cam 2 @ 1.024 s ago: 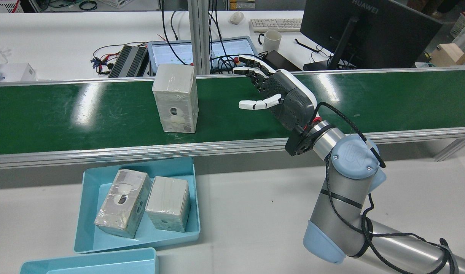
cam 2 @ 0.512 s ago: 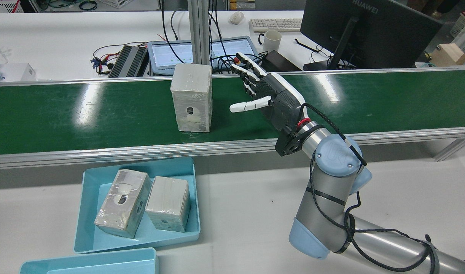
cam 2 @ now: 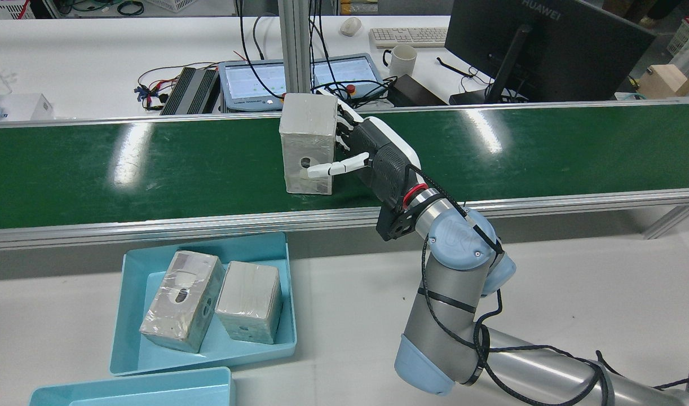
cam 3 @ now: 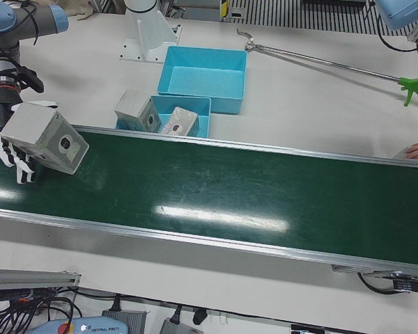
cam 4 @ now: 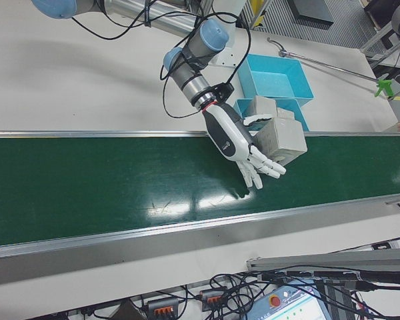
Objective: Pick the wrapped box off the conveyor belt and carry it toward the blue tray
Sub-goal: 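Lift the white box off the belt and carry it over the blue tray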
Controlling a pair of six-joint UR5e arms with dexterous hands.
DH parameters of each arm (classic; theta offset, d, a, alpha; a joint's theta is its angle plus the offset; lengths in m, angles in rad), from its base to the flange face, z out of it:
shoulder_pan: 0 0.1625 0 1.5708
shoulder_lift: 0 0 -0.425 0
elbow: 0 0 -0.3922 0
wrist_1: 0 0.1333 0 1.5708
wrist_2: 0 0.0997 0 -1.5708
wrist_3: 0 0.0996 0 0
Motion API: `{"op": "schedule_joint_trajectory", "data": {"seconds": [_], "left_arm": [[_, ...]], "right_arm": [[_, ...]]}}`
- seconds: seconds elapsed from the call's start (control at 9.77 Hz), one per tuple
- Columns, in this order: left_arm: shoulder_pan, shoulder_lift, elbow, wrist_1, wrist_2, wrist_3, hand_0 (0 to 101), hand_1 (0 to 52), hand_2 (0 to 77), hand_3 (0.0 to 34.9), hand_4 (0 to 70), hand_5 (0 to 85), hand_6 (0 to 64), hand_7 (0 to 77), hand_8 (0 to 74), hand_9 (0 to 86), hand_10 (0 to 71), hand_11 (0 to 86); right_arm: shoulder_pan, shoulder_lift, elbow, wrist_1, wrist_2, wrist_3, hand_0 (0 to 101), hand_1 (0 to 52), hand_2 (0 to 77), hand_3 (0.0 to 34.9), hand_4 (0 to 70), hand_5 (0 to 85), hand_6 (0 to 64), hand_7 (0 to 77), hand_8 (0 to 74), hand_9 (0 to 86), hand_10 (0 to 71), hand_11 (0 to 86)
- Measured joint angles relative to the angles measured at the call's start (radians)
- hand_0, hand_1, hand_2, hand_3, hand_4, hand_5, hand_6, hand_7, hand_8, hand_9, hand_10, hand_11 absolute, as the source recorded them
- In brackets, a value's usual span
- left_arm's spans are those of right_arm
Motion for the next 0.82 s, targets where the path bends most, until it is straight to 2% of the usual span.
{"op": "schedule_joint_trajectory", "data": {"seconds": [0.1,0.2,0.31,0.41,0.51,0.61,0.72,0.82], "left_arm": [[0.0,0.0,0.0,0.0,0.0,0.0,0,0.0,1.1,0.0,0.0,1.1,0.0,0.5,0.5,0.0,0.5,0.5],[0.0,0.0,0.0,0.0,0.0,0.0,0,0.0,1.1,0.0,0.0,1.1,0.5,0.5,0.5,0.5,0.0,0.5],[0.0,0.0,0.0,0.0,0.0,0.0,0,0.0,1.1,0.0,0.5,1.1,0.0,0.5,0.5,0.0,0.5,0.5],[0.0,0.0,0.0,0.0,0.0,0.0,0,0.0,1.1,0.0,0.5,1.1,0.0,0.5,0.5,0.0,0.0,0.5],[0.0,0.0,0.0,0.0,0.0,0.0,0,0.0,1.1,0.0,0.5,1.1,0.0,0.5,0.5,0.0,0.0,0.5],[0.0,0.0,0.0,0.0,0.0,0.0,0,0.0,0.5,0.0,0.0,1.1,0.5,0.5,0.5,0.0,0.5,0.5],[0.0,0.0,0.0,0.0,0.0,0.0,0,0.0,0.5,0.0,0.0,1.1,0.5,0.5,0.5,0.5,0.0,0.5],[0.0,0.0,0.0,0.0,0.0,0.0,0,0.0,0.5,0.0,0.0,1.1,0.5,0.5,0.5,0.5,0.0,0.5]], "right_arm": [[-0.006,0.01,-0.005,0.0,0.003,-0.005,50,22.4,16.9,13.1,4.9,9.8,2.2,12.0,0.0,1.1,0.0,1.1],[-0.009,0.017,-0.009,-0.002,0.008,-0.009,51,22.4,16.9,12.1,6.0,12.0,2.7,14.2,1.6,1.1,0.0,1.1],[-0.01,0.021,-0.011,-0.016,0.016,-0.011,59,31.1,25.6,6.4,18.5,29.5,15.3,27.8,15.8,1.6,4.9,1.1],[-0.01,0.025,-0.011,-0.036,0.022,-0.011,61,27.3,28.9,3.4,23.5,33.3,19.1,31.1,21.8,8.2,10.9,0.0],[-0.009,0.028,-0.011,-0.051,0.026,-0.011,61,27.3,28.9,3.4,23.5,33.3,19.1,31.1,21.8,8.2,10.9,0.0],[-0.007,0.029,-0.004,-0.061,0.028,-0.011,58,17.5,33.8,0.0,26.7,42.5,26.7,35.5,36.5,27.8,24.5,8.7],[-0.005,0.027,0.021,-0.07,0.03,-0.011,58,17.5,33.8,0.0,26.7,42.5,26.7,35.5,36.5,27.8,24.5,8.7],[-0.002,0.025,0.068,-0.092,0.034,-0.013,54,15.3,34.4,0.0,24.0,48.5,28.9,37.1,40.4,29.5,33.3,19.1]]}}
